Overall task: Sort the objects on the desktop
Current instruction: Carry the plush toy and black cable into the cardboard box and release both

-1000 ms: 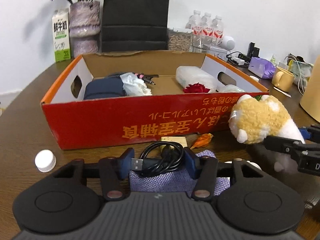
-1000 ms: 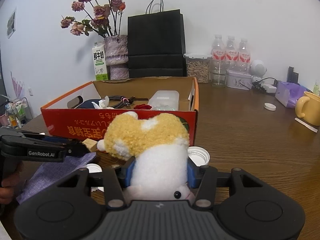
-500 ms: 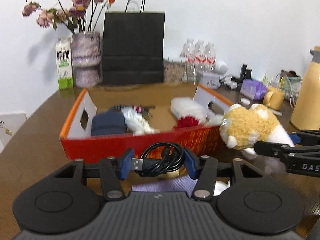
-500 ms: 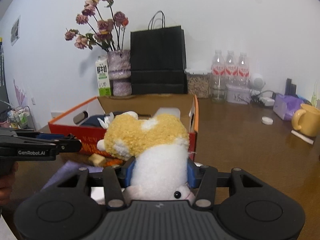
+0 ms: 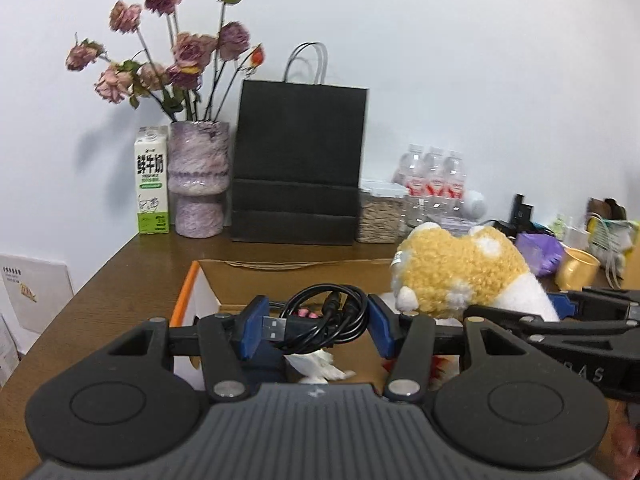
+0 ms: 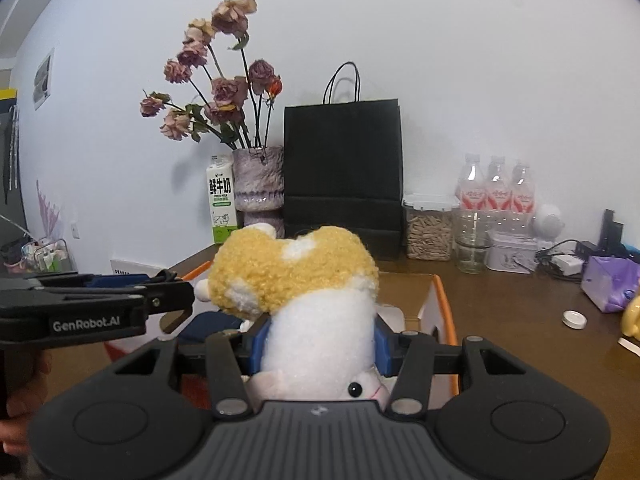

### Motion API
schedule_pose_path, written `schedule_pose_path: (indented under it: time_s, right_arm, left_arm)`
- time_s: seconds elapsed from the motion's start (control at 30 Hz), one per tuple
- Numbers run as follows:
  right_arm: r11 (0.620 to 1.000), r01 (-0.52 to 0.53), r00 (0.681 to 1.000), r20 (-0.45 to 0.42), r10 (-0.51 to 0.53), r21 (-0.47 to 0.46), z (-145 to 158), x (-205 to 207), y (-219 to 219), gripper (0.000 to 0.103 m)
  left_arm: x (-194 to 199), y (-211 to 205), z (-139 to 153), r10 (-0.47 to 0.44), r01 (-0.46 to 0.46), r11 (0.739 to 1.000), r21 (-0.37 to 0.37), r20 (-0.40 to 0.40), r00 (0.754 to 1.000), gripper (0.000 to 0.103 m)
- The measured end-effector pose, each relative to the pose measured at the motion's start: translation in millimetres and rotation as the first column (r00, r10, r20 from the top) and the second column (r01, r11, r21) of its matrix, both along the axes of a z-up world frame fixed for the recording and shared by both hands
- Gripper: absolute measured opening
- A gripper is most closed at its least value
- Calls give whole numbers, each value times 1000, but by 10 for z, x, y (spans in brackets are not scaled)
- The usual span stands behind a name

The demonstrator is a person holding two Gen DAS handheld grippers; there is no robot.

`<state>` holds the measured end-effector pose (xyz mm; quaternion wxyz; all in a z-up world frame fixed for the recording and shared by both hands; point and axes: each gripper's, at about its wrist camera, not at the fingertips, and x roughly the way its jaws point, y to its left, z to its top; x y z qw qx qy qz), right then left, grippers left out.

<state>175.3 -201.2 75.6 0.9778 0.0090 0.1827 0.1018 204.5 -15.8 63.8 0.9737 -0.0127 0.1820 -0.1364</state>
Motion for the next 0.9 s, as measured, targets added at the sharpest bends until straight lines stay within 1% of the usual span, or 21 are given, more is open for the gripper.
schedule_pose_path:
  time_s: [0.13,0.27,0.37,0.47,0.57,0.73,0.77,0.8,0.83,0.87,0.9]
  right_arm:
    - [1000,-3,999,-33,2,-12,-83,334,115,48]
    - [1000,-5,997,-79,4,-22,-227,673,205,48]
    - [1000,-17,995,-103,16,-11,-374,740,200,48]
    - [1000,-28,992,-123,28,-3,-449,766,184,48]
    - [999,-21,992,-125,17,-30,-497,756,204,48]
    - [999,-15,991,-132,11,-31,-510,766,204,51]
    - [1000,-8,991,-134,4,-30,-513,762,196,53]
    - [1000,2,992,-129,-6,-29,-508,742,183,61]
    - [999,12,992,-122,-16,-32,-492,725,175,68]
    - [999,28,994,-106,-32,-41,-471,696,168,79]
    - [998,45,995,-85,-49,-47,-449,664,155,91]
  left_arm:
    - [289,26,-74,28,-28,1000,-7,-28,999,54]
    - [533,21,-178,58,-58,998,-12,-43,997,54]
    - [591,23,-303,59,-59,998,6,-59,997,54]
    - [609,-12,-384,63,-60,998,34,-73,995,54]
    - [580,-55,-428,61,-57,997,60,-66,996,54]
    - [580,-105,-484,66,-60,994,89,-72,995,54]
    - [573,-110,-489,71,-64,994,93,-70,995,58]
    - [559,-119,-491,79,-73,992,103,-60,995,68]
    - [541,-126,-485,90,-85,990,113,-46,995,72]
    - [518,-126,-479,114,-110,986,123,-24,993,79]
    - [504,-125,-471,137,-135,982,132,-6,991,92]
